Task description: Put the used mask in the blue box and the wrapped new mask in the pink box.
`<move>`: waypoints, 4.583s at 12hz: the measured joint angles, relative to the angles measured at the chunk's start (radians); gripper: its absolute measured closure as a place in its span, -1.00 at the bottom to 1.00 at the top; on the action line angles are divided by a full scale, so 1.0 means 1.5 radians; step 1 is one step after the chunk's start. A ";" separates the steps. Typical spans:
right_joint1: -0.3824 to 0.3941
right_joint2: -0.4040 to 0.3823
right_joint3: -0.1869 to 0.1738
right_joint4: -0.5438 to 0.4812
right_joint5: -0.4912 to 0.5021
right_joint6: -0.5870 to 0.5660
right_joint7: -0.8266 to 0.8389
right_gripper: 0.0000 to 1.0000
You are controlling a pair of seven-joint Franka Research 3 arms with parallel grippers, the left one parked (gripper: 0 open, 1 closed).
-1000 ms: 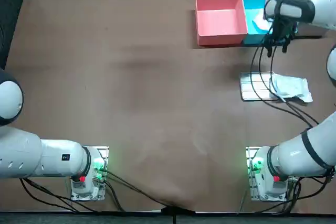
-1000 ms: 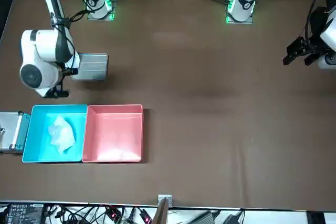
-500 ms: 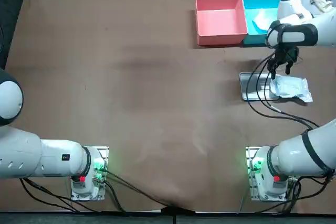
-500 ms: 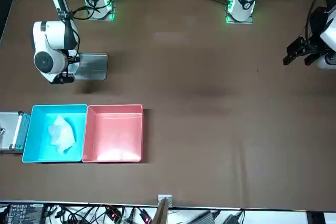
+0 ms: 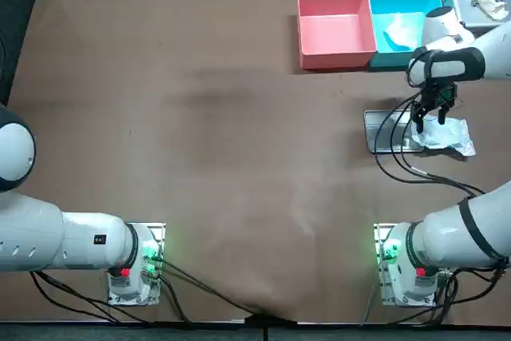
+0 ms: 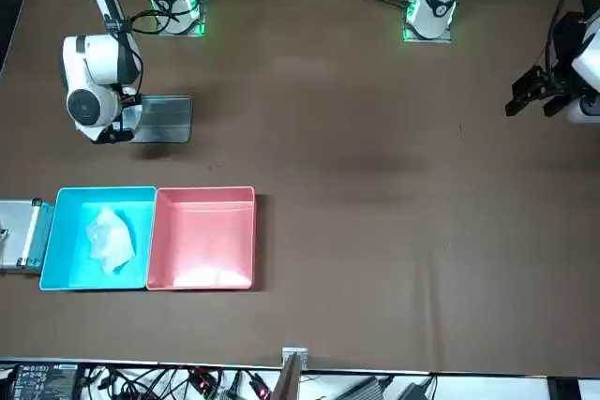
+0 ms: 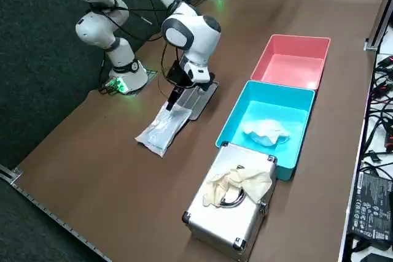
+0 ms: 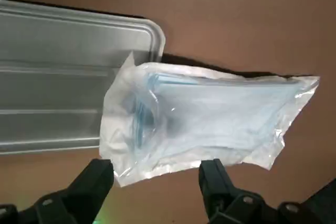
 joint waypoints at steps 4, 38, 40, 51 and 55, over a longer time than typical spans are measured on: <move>-0.024 0.018 0.000 -0.012 -0.021 0.052 0.000 -1.00; 0.075 0.066 0.087 0.592 0.213 -0.338 0.105 0.97; 0.096 0.125 0.087 0.659 0.239 -0.307 0.160 0.97; 0.178 0.350 0.086 0.838 0.298 -0.221 0.415 0.97; 0.194 0.390 0.085 0.839 0.270 -0.221 0.434 0.97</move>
